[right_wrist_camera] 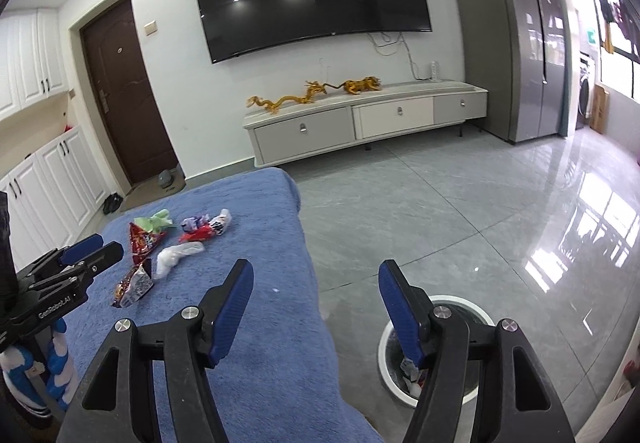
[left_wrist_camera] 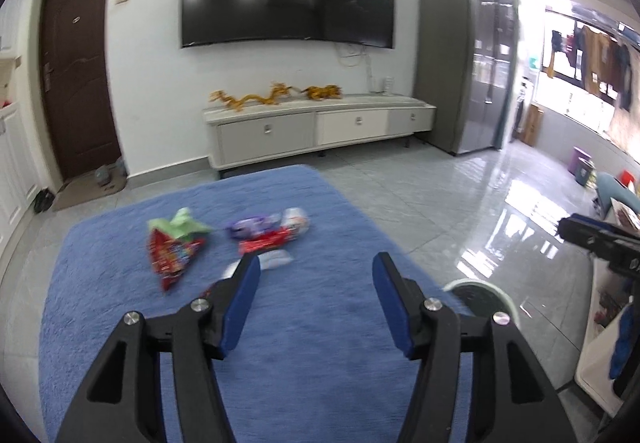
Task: Collect trash
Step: 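Return both tools to the rug and grasp the brown snack wrapper with the left tool, then grasp the white plastic bag with the right tool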
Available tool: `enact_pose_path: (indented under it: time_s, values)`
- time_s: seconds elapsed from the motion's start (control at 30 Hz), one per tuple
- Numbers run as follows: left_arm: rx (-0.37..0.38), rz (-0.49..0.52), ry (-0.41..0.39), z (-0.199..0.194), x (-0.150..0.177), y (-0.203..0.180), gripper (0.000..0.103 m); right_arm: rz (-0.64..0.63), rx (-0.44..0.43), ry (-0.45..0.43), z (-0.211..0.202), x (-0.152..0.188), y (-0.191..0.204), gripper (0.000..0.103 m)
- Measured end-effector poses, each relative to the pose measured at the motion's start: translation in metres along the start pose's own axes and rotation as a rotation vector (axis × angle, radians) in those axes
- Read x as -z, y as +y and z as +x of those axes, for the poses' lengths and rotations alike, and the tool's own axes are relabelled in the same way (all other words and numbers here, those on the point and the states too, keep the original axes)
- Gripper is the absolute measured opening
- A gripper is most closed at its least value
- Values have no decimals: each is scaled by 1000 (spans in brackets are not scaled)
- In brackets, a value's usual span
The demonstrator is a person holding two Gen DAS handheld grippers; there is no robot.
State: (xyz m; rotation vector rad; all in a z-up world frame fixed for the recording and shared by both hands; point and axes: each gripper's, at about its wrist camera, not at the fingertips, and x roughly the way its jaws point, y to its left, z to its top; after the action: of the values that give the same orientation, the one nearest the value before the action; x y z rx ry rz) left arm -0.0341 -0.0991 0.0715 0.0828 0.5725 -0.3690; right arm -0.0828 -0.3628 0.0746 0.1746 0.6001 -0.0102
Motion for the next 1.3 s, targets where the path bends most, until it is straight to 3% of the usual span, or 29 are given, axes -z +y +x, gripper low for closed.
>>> enact_pose_path:
  time_s: [0.23,0.53,0.77,0.97,1.17,1.3]
  values:
    - [-73,-76,86,40,17,75,57,-57,-60,73,52,-11,32,63]
    - [53,-118,235,99,37,106,57,-135,-183,196,144,-18,79,63]
    - [60,-179,316,129,53,123,56,-164,-299,283,208,-18,118,63]
    - [35,-247,295,124,62,140,41,-210,-383,346,243,-5,160,63]
    - [41,-281,267,118,68,148,38,-261,-421,361,258,2,192,66]
    - [47,-295,260,114,71,151,37,-294,-399,370,269,7,204,66]
